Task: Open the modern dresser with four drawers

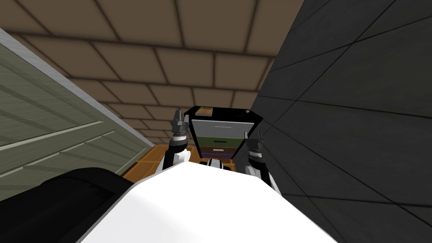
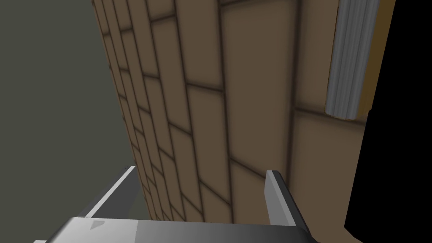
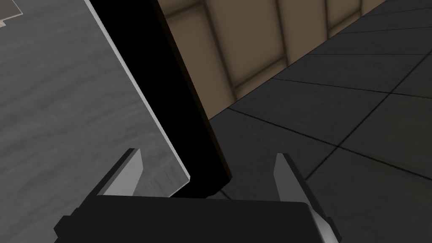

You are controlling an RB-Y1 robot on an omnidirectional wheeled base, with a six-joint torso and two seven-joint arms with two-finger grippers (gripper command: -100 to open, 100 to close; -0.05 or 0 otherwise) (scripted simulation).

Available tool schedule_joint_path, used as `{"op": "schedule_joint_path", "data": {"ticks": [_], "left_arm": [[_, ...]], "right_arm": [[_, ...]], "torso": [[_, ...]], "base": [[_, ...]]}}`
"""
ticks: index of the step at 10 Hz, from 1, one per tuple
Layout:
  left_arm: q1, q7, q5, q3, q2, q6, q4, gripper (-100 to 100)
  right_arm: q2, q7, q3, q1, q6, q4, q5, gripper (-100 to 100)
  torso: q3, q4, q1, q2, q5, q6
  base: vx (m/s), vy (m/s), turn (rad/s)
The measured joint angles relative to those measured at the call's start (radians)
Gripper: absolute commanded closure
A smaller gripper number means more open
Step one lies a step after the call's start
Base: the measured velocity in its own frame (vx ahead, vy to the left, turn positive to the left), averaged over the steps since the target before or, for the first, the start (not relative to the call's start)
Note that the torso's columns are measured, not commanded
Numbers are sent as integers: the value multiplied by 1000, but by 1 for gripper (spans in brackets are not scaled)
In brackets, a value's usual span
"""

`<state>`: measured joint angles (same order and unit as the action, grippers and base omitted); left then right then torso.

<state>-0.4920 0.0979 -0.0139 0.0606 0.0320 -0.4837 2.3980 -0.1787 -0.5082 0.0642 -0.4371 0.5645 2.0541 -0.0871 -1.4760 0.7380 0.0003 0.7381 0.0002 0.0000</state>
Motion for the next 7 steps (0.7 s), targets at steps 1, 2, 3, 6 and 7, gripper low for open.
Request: {"op": "schedule_joint_path", "data": {"ticks": [1,2,3,6,7], "left_arm": [[0,0,0,0,0,0,0,0],[0,0,0,0,0,0,0,0],[0,0,0,0,0,0,0,0],[0,0,0,0,0,0,0,0],[0,0,0,0,0,0,0,0]], "right_arm": [[-1,-26,1,1,1,-2,-2,-100],[-2,-51,13,10,5,-20,-7,-100],[-5,-79,17,12,11,-31,-13,-100],[-11,-160,33,21,28,-65,-27,-100],[-11,-184,35,21,29,-67,-29,-100]], "torso": [[0,0,-1,0,0,0],[0,0,0,0,0,0],[0,0,0,0,0,0],[0,0,0,0,0,0],[0,0,0,0,0,0]], "base": [[13,33,-5],[14,32,-2],[3,14,0],[3,24,-3],[6,29,-6]]}}
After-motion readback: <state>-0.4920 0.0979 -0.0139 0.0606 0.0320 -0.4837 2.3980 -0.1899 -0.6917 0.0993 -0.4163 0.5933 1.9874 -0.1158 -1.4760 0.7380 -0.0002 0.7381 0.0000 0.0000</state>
